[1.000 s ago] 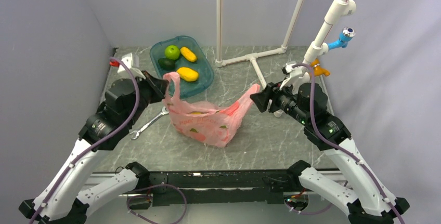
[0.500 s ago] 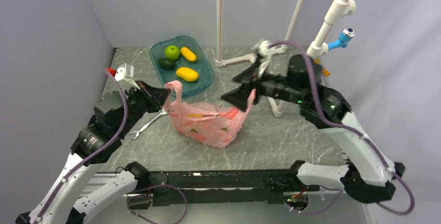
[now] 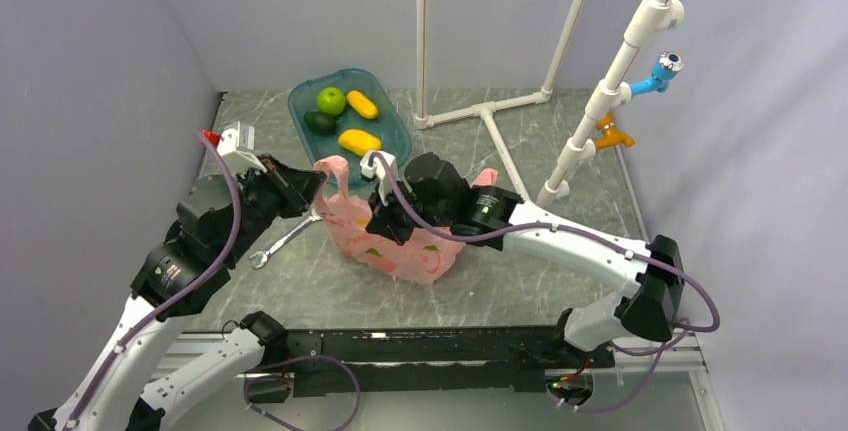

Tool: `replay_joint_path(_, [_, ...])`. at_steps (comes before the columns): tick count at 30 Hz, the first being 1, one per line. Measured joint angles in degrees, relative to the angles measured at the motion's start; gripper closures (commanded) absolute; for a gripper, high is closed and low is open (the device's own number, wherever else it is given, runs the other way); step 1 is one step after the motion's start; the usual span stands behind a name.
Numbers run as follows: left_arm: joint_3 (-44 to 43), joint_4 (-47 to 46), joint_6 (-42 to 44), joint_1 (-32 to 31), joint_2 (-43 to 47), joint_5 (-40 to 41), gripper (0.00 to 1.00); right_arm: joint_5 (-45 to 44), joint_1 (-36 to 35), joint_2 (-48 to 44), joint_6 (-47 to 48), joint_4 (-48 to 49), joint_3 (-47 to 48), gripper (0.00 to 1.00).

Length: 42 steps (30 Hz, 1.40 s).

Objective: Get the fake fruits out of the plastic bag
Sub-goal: Adjust the plastic bag at the center of the board.

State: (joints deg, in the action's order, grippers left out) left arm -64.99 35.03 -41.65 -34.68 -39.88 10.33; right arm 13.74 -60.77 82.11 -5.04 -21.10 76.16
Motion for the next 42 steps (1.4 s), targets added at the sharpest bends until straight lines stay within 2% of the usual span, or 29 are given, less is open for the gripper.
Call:
replay_joint_path(10, [-1.33, 0.37, 0.04, 0.0, 0.04, -0.04, 1.0, -6.91, -1.92, 3.72, 5.46, 11.78, -2.14, 1.0])
replay_joint_path(18, [-2.03, 0.92, 0.5, 0.0, 0.04, 0.0, 1.0, -12.59, -1.95, 8.92, 10.25, 14.47, -2.19, 1.0])
replay_joint_path(19, [-2.29, 1.33, 0.52, 0.0, 0.04, 0.04, 1.0, -13.57, -1.95, 9.38, 10.62, 14.45, -2.38, 0.98])
replay_joint_path(23, [-2.54, 2.19, 0.61, 0.0, 0.7, 0.39, 1.0, -16.94, -1.95, 8.81, 10.38, 15.17, -6.29, 0.61])
replay_joint_path(26, [-2.05, 2.54, 0.59, 0.0, 1.79, 0.7, 1.0, -17.66, -1.79, 5.49, 8.81, 16.41, -13.57, 0.43])
replay_joint_path(28, [-1.64, 2.93, 0.63, 0.0, 2.73, 1.2, 1.0, -17.94, -1.53, 2.78, 6.93, 16.06, -18.47, 0.27])
replay_joint_path(32, [-1.38, 3.43, 0.72, 0.0, 4.26, 2.93, 1.0, -17.64, -1.64, -0.79, 1.38, 14.49, -23.3, 0.03])
replay_joint_path(37, [2.1, 3.87, 0.68, 0.0, 7.85, 4.96, 1.0, -18.6, -5.14, -10.14, -5.99, 14.93, -33.29, 0.0])
replay_joint_path(42, [7.23, 8.0, 0.42, 0.0, 11.58, 5.68, 0.98, -23.45, -11.58, -16.15, -9.35, 21.18, -41.44, 0.0])
